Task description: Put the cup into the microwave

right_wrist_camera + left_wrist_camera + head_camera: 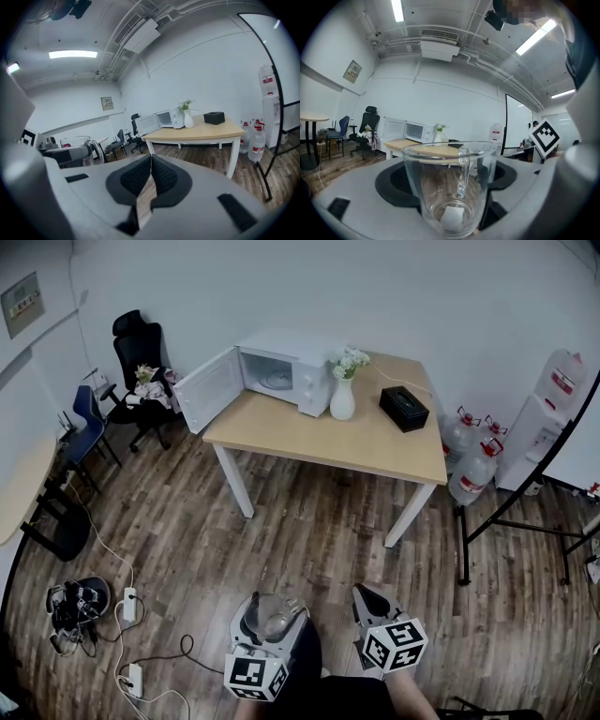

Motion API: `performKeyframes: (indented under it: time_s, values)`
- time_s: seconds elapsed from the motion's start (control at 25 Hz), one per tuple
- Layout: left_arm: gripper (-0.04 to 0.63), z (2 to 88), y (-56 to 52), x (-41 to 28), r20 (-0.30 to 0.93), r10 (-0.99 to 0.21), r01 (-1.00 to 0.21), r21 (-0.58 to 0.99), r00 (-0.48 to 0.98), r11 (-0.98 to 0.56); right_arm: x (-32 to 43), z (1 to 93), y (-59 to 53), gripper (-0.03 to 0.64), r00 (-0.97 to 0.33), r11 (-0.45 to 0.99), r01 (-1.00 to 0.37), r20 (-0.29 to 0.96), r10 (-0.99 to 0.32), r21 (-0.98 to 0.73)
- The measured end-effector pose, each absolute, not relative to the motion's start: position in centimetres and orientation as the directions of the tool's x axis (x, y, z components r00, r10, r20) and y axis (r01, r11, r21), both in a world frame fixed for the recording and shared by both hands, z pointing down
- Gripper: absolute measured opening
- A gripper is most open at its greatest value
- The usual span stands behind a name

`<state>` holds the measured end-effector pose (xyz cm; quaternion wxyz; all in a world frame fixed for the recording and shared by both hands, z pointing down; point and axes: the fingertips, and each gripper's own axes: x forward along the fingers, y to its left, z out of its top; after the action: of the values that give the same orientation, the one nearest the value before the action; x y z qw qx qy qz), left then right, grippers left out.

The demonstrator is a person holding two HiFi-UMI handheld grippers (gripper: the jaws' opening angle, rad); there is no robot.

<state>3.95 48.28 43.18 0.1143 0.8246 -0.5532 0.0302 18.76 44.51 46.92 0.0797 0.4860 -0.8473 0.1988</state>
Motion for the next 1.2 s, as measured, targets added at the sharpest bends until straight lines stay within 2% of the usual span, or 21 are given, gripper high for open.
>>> performKeyframes:
  time_s: [0.24, 1.2]
  values:
    - [0.402, 43.7, 43.7, 2.9, 0.179, -0.907, -0.922, 0.157, 0.38, -0.355, 16.6, 46.4, 40.2, -0.006, -0.547, 0.519, -0.837, 0.311, -0.777, -0.175]
    - [0.402, 42.9, 28.0, -1.2, 0.177, -0.91, -0.925, 0.144, 0.374, -0.352, 12.8, 46.4, 23.4, -0.006, -0.545, 0.499, -0.839, 0.336, -0.768, -0.218]
